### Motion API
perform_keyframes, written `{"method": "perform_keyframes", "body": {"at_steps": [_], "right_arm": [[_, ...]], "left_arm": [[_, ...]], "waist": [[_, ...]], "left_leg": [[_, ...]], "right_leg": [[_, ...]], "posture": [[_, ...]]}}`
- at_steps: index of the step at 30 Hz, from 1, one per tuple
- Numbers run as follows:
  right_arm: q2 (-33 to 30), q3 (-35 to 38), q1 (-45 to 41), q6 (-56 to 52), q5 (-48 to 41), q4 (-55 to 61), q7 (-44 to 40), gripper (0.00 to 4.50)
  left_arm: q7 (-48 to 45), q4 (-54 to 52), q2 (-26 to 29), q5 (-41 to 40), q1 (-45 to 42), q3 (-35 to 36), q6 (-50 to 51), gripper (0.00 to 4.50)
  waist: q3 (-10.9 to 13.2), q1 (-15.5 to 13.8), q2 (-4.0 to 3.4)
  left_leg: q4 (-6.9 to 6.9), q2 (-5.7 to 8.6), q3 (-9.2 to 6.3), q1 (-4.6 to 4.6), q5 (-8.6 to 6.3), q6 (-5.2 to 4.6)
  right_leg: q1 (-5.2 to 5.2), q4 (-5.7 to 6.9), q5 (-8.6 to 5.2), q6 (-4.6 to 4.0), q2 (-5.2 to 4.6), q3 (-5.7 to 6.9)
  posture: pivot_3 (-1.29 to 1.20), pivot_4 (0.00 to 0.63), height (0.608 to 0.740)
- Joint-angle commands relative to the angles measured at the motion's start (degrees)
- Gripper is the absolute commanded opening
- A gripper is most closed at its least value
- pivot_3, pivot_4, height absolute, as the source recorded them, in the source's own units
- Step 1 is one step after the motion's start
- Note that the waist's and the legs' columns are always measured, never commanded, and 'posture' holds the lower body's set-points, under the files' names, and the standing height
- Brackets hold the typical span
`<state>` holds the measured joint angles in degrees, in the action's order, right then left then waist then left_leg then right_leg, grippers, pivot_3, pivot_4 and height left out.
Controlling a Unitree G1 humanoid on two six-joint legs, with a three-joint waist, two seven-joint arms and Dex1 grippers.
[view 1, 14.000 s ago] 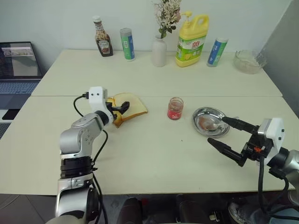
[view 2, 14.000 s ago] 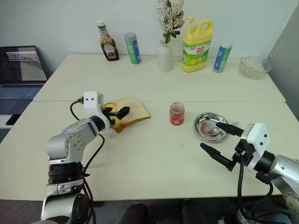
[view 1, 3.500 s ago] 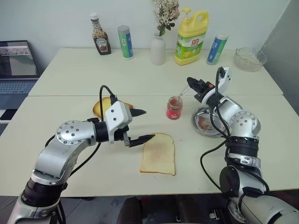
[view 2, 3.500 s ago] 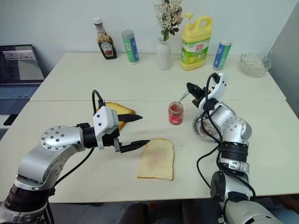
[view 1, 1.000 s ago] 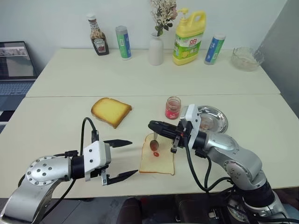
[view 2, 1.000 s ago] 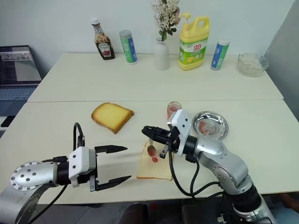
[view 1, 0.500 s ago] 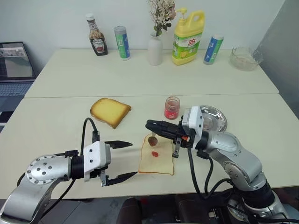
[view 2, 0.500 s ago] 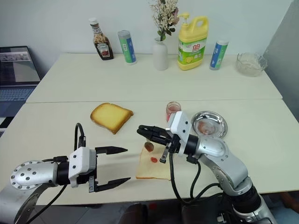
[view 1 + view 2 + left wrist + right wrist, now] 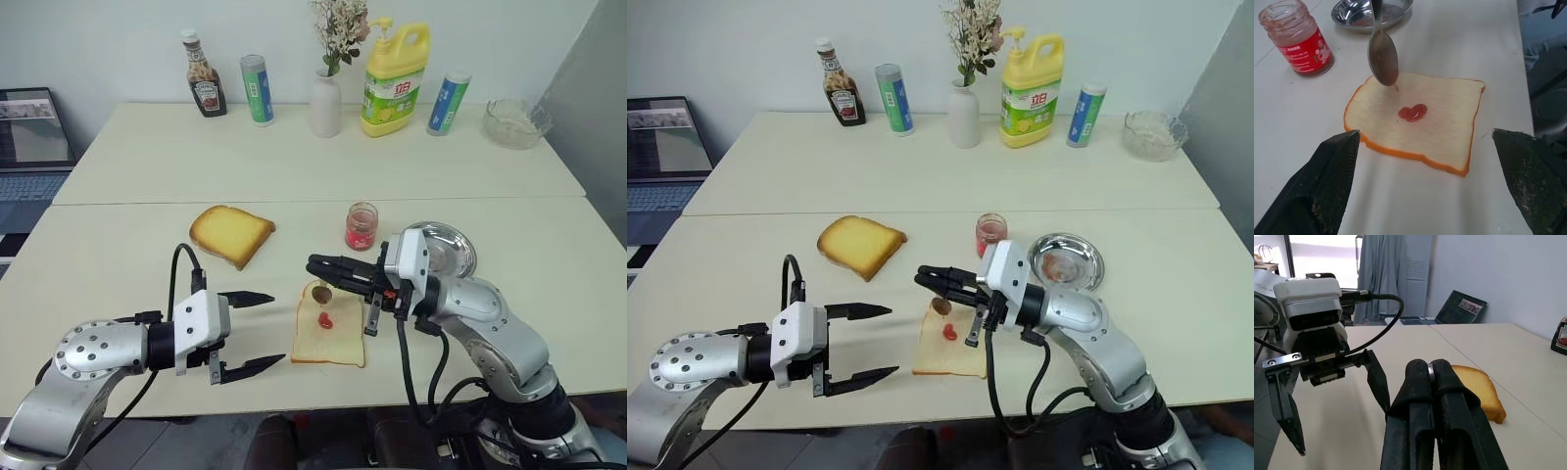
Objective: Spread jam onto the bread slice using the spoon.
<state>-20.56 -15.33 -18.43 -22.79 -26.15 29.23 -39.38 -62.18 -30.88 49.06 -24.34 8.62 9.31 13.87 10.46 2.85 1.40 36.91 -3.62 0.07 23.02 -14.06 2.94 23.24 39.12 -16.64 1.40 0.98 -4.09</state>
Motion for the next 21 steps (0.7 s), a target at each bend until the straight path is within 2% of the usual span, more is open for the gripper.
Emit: {"method": "perform_keyframes", "body": {"at_steps": [1,5,8,13,16,21], "right_arm": [[2.2,7.4,1.7,-6.0,-7.5,-0.5,4.9,0.04],[3.4,11.6,3.5,-15.5,-14.1,1.1,11.1,0.04],[7.1,17.1,4.9,-23.1,-24.8,1.1,19.0,0.04],[9.1,20.8,8.7,-28.4,-32.1,-0.3,25.3,0.04],[9.9,19.8,11.4,-30.2,-34.4,-0.2,26.4,0.04],[12.4,15.3,11.9,-28.3,-29.9,-2.7,27.0,0.04]], "left_arm": [[-0.6,-0.1,0.2,-0.1,0.0,0.2,-1.8,4.50],[-0.4,0.7,-0.1,1.0,0.2,-0.5,-3.0,4.50],[-0.1,0.5,-0.5,0.8,0.4,-0.8,-3.2,4.50],[-0.3,-0.2,-0.6,0.4,1.3,-0.8,-3.6,4.50],[-0.6,-0.1,-0.4,0.1,1.3,-0.7,-3.5,4.50],[-1.1,0.0,-0.1,0.0,0.4,-1.1,-3.7,4.50]], "waist": [[0.0,0.0,0.01],[0.0,-0.1,0.02],[0.0,0.0,0.02],[0.0,0.1,0.02],[0.0,0.2,0.03],[0.0,0.3,0.03]], "left_leg": [[0.01,0.00,0.00,0.00,0.00,0.00],[0.02,0.02,0.01,-0.01,0.00,0.00],[0.01,-0.01,-0.01,-0.02,0.00,0.00],[0.00,0.01,0.01,-0.01,0.00,0.00],[0.00,0.01,0.01,-0.02,0.00,0.00],[0.00,-0.01,0.01,-0.03,0.00,0.00]], "right_leg": [[0.00,0.01,0.00,0.00,0.00,0.00],[-0.03,0.01,0.00,-0.01,-0.02,-0.01],[-0.03,0.05,0.00,-0.01,0.00,-0.01],[-0.02,0.04,0.00,0.00,-0.01,-0.03],[-0.02,0.04,0.00,0.01,-0.01,-0.03],[-0.02,0.05,-0.01,0.01,0.02,-0.03]], "posture": [[0.00,0.150,0.740],[0.00,0.150,0.740],[0.00,0.150,0.740],[0.00,0.150,0.740],[0.00,0.150,0.740],[0.00,0.150,0.740]]}}
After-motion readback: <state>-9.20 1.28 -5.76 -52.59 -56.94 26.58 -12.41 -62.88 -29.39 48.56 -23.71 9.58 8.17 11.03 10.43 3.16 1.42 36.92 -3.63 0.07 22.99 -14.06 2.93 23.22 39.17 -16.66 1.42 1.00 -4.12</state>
